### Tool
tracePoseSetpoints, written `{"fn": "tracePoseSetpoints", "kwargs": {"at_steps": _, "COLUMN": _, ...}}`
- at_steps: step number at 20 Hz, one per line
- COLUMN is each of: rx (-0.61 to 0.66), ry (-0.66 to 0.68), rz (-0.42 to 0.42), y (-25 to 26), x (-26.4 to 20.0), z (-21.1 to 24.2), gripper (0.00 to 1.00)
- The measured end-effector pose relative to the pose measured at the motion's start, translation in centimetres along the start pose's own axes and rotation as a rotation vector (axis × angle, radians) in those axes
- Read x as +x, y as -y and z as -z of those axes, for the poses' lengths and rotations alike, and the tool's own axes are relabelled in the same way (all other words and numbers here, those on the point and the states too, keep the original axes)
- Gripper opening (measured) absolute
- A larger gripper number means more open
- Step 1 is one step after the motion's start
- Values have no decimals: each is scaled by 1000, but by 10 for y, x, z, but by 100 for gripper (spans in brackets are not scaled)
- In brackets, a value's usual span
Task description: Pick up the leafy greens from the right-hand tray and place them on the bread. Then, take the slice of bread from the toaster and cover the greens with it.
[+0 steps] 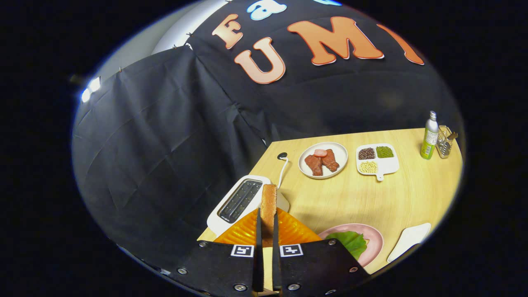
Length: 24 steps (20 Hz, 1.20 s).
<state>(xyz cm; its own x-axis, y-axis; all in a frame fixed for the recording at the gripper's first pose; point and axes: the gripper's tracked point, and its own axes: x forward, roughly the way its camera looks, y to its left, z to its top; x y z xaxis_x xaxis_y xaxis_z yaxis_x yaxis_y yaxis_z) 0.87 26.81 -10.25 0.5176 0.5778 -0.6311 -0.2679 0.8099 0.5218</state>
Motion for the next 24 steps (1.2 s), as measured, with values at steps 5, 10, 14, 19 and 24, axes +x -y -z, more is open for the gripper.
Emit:
{"fn": "tracePoseSetpoints", "kwargs": {"at_steps": 5, "rx": 45, "ry": -12, "rz": 12, "y": 26, "x": -10, "z": 20, "gripper": 9}}
{"fn": "tracePoseSetpoints", "kwargs": {"at_steps": 10, "rx": 86, "ry": -27, "rz": 28, "y": 52, "x": -14, "z": 44, "gripper": 9}}
{"fn": "tracePoseSetpoints", "kwargs": {"at_steps": 14, "rx": 135, "ry": -38, "rz": 38, "y": 73, "x": -14, "z": 60, "gripper": 8}}
{"fn": "tracePoseSetpoints", "kwargs": {"at_steps": 19, "rx": 191, "ry": -41, "rz": 64, "y": 99, "x": -13, "z": 79, "gripper": 8}}
{"fn": "tracePoseSetpoints", "kwargs": {"at_steps": 24, "rx": 262, "ry": -87, "rz": 70, "y": 120, "x": -7, "z": 116, "gripper": 9}}
